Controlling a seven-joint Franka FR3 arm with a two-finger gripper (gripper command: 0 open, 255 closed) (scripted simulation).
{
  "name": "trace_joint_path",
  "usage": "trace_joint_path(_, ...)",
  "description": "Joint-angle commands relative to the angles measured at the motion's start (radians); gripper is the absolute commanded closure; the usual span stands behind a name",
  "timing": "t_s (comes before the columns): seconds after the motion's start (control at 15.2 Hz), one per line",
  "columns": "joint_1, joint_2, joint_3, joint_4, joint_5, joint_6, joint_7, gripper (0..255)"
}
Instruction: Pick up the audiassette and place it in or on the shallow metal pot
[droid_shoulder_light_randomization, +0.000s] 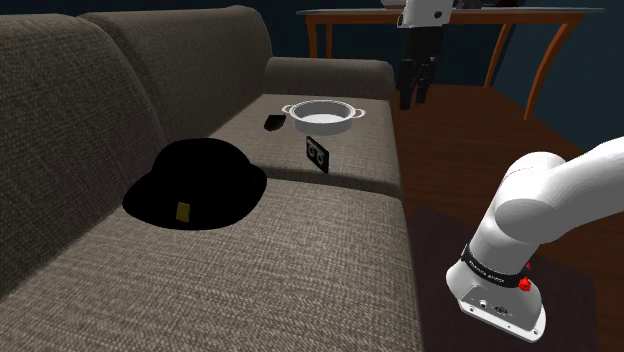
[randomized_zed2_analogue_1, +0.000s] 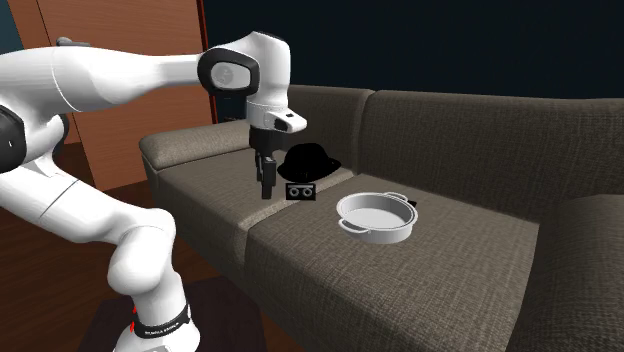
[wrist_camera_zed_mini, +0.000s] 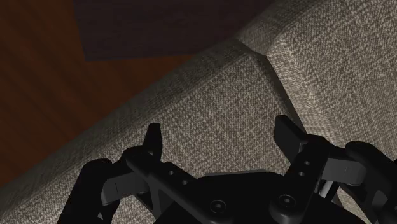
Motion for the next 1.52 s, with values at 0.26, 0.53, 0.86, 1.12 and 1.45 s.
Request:
trace_joint_path(0.26, 0.028, 0.047, 0.092, -0.006, 0.045, 0.071, 0.088, 0)
trace_joint_path(0.53, 0.053, 0.114, 0.182, 0.007, 0.078, 0.143, 0.174, 0)
trace_joint_path(0.86, 0.077, 0.225, 0.292, 0.052, 0.096, 0.229, 0.284, 0)
trace_joint_path(1.12, 0.089, 0.334, 0.378, 0.111, 0.087, 0.291, 0.377, 0)
trace_joint_path(1.45, 0.092, 0.338, 0.386, 0.059, 0.09, 0.347, 0.38, 0)
